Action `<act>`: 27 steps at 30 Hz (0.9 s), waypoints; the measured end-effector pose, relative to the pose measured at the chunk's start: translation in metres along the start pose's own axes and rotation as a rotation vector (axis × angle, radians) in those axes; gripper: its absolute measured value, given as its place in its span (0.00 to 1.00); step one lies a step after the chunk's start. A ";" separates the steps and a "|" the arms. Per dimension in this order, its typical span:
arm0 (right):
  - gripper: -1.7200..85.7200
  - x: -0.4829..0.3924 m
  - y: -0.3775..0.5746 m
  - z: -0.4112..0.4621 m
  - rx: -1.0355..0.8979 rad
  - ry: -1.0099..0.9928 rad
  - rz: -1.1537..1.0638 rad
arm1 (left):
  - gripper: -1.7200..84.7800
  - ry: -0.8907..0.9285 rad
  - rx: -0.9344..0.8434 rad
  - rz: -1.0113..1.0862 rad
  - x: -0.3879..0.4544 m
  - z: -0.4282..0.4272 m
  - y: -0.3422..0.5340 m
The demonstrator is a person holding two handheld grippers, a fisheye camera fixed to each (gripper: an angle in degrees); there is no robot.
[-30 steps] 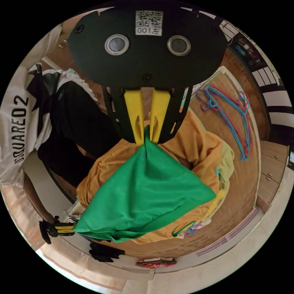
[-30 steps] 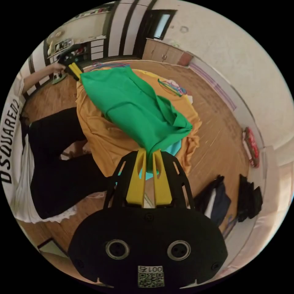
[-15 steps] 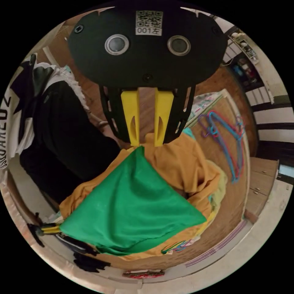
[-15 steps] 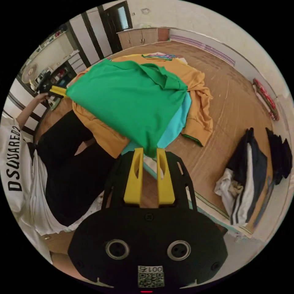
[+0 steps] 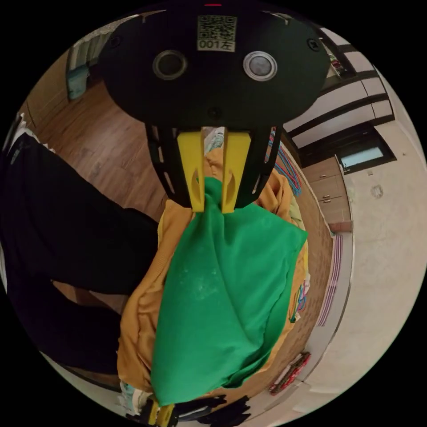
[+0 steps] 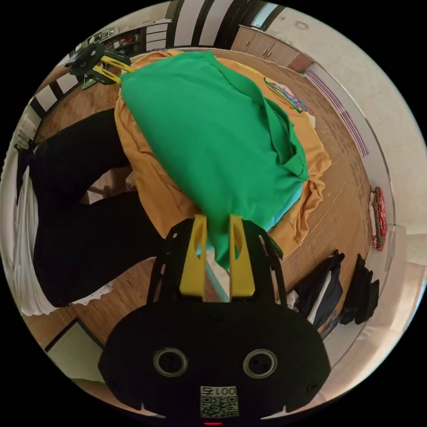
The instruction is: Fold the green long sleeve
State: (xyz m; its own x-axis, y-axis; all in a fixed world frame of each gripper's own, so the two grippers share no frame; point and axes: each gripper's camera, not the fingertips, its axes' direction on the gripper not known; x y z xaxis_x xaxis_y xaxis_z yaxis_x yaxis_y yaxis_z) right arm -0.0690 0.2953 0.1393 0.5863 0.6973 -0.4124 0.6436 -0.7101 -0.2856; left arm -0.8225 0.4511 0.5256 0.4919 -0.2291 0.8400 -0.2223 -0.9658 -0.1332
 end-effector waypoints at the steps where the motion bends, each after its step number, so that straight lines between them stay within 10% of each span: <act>1: 0.08 -0.001 -0.001 -0.002 -0.003 0.002 -0.007 | 0.08 -0.001 -0.012 0.018 0.001 -0.003 -0.002; 14: 0.04 -0.012 0.005 -0.096 0.013 0.263 -0.073 | 0.05 -0.209 0.089 0.131 -0.039 -0.144 0.003; 27: 0.04 0.119 -0.038 -0.218 0.308 0.641 0.190 | 0.04 -0.346 0.284 -0.258 -0.204 -0.196 -0.005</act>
State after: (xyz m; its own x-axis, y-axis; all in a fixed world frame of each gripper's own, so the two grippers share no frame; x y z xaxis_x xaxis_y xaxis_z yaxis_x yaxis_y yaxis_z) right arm 0.0833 0.4267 0.2902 0.9073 0.4128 0.0805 0.3899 -0.7541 -0.5285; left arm -1.0864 0.5260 0.4580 0.7608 0.0410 0.6477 0.1569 -0.9800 -0.1222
